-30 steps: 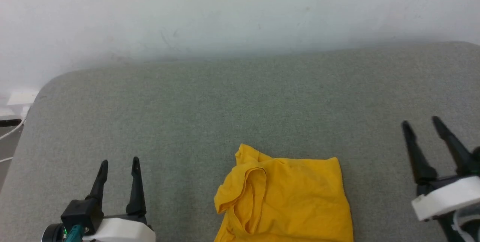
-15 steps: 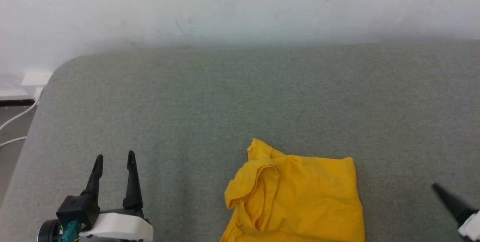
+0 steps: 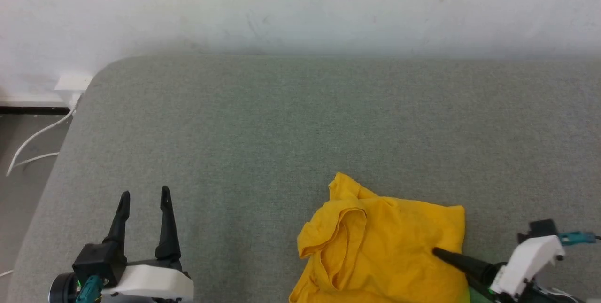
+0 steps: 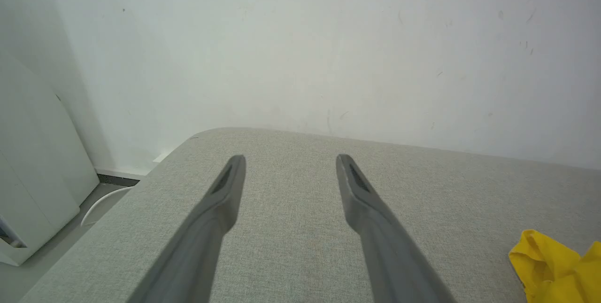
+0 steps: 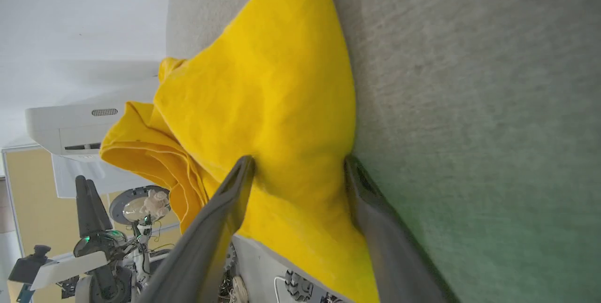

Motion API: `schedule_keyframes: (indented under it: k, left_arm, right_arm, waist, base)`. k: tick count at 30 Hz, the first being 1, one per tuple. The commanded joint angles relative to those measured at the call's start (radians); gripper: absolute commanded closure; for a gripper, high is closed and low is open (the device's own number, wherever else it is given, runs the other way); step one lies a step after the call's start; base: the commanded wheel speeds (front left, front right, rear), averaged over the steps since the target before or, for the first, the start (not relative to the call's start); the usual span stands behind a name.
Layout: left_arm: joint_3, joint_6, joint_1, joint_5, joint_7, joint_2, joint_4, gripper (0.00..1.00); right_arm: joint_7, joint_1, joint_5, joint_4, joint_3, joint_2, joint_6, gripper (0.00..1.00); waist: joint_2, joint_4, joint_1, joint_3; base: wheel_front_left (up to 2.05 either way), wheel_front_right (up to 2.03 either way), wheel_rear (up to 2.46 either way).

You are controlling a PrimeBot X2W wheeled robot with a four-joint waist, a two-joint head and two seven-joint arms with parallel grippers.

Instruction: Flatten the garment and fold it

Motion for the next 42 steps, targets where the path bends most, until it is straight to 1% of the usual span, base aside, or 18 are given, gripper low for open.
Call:
schedule_keyframes:
  k: [1,2,3,6,7,8,9,12,13,15,17,20,23,25,29,35,39,42]
  left_arm:
    - [0.001,-0.004,-0.016,0.010,-0.005,-0.005,-0.001,0.00]
    - [0.001,-0.001,-0.015,0.011,-0.005,-0.007,0.002,0.00]
    - [0.002,0.002,-0.015,0.012,-0.005,-0.007,0.004,0.00]
    - [0.001,0.006,-0.012,0.019,-0.005,-0.007,0.005,0.00]
    - [0.001,0.006,-0.012,0.019,-0.005,-0.007,0.005,0.00]
    - [0.001,0.008,-0.010,0.019,-0.005,-0.007,0.005,0.00]
    - [0.001,0.008,-0.007,0.019,-0.005,-0.007,0.004,0.00]
    - [-0.001,0.011,0.002,0.021,-0.005,-0.005,0.002,0.00]
    - [0.000,0.012,0.005,0.021,-0.005,-0.004,0.001,0.00]
    - [0.001,0.015,0.014,0.020,-0.005,-0.004,-0.004,0.00]
    - [0.002,0.020,0.022,0.018,-0.005,-0.007,-0.009,0.00]
    - [-0.002,0.023,0.026,0.018,-0.005,-0.012,-0.021,0.00]
    - [-0.001,0.028,0.025,0.021,-0.005,-0.018,-0.041,0.00]
    - [-0.006,0.026,0.015,0.026,-0.005,-0.020,-0.056,0.00]
    - [-0.014,0.020,-0.024,0.040,-0.005,-0.018,-0.078,0.00]
    - [-0.027,0.005,-0.102,0.068,-0.003,0.012,-0.091,0.00]
    - [-0.040,-0.011,-0.169,0.087,0.011,0.037,-0.100,0.00]
    - [-0.056,-0.022,-0.215,0.099,0.020,0.047,-0.104,0.00]
  right_arm:
    - [-0.002,-0.022,0.012,0.020,0.027,0.006,-0.001,0.00]
    - [-0.005,-0.026,0.008,0.028,0.044,0.004,-0.001,0.65]
    - [-0.012,-0.029,-0.001,0.031,0.062,-0.003,-0.001,1.00]
    - [-0.053,-0.037,-0.039,0.012,0.123,-0.035,-0.001,1.00]
    - [-0.053,-0.037,-0.039,0.012,0.123,-0.035,-0.001,1.00]
    - [-0.075,-0.040,-0.061,-0.004,0.150,-0.054,-0.001,1.00]
    - [-0.095,-0.042,-0.098,-0.025,0.190,-0.083,-0.001,1.00]
    - [-0.174,-0.048,-0.261,-0.094,0.344,-0.195,-0.001,1.00]
    - [-0.196,-0.054,-0.301,-0.108,0.381,-0.220,-0.001,1.00]
    - [-0.223,-0.069,-0.380,-0.125,0.436,-0.265,-0.001,1.00]
    - [-0.238,-0.090,-0.456,-0.132,0.456,-0.298,-0.001,1.00]
    - [-0.225,-0.117,-0.546,-0.136,0.454,-0.327,-0.001,1.00]
    - [-0.202,-0.148,-0.605,-0.140,0.445,-0.351,-0.001,1.00]
    - [-0.212,-0.178,-0.656,-0.137,0.442,-0.382,-0.001,1.00]
    - [-0.256,-0.248,-0.696,-0.079,0.415,-0.413,-0.001,1.00]
    - [-0.393,-0.379,-0.745,0.075,0.366,-0.423,-0.001,1.00]
    - [-0.500,-0.467,-0.768,0.174,0.330,-0.420,-0.001,1.00]
    - [-0.576,-0.517,-0.784,0.244,0.302,-0.414,-0.001,1.00]
  waist:
    - [0.0000,0.007,-0.0001,-0.001]
    - [0.0000,0.010,-0.0001,-0.002]
    - [0.0000,0.011,-0.0001,-0.003]
    - [0.0000,0.012,-0.0001,-0.009]
    - [0.0000,0.012,-0.0001,-0.009]
    - [0.0000,0.010,-0.0001,-0.012]
    - [0.0000,0.007,-0.0001,-0.015]
    - [0.0000,-0.011,-0.0001,-0.027]
    - [0.0000,-0.022,-0.0001,-0.033]
    - [0.0000,-0.046,-0.0001,-0.041]
    - [0.0000,-0.074,-0.0001,-0.045]
    - [0.0000,-0.127,-0.0001,-0.036]
    - [0.0000,-0.197,-0.0001,-0.011]
    - [0.0000,-0.245,-0.0001,0.019]
    - [0.0000,-0.339,-0.0001,0.101]
    - [0.0000,-0.443,-0.0001,0.227]
    - [0.0000,-0.481,-0.0001,0.298]
    - [0.0000,-0.493,-0.0001,0.334]
  base:
    - [0.00,0.00,0.00]
    - [0.00,0.00,0.00]
    - [0.00,0.00,0.00]
    - [0.00,0.00,0.00]
    - [0.00,0.00,0.00]
    - [0.00,0.00,0.00]
    - [0.00,0.00,0.00]
    - [0.00,0.00,0.00]
    - [0.00,0.00,0.00]
    - [0.00,0.00,0.00]
    - [0.00,0.00,0.00]
    - [0.00,0.00,0.00]
    - [0.00,0.00,0.00]
    - [0.00,0.00,0.00]
    - [0.00,0.00,0.00]
    - [0.00,0.00,0.00]
    - [0.00,0.00,0.00]
    - [0.00,0.00,0.00]
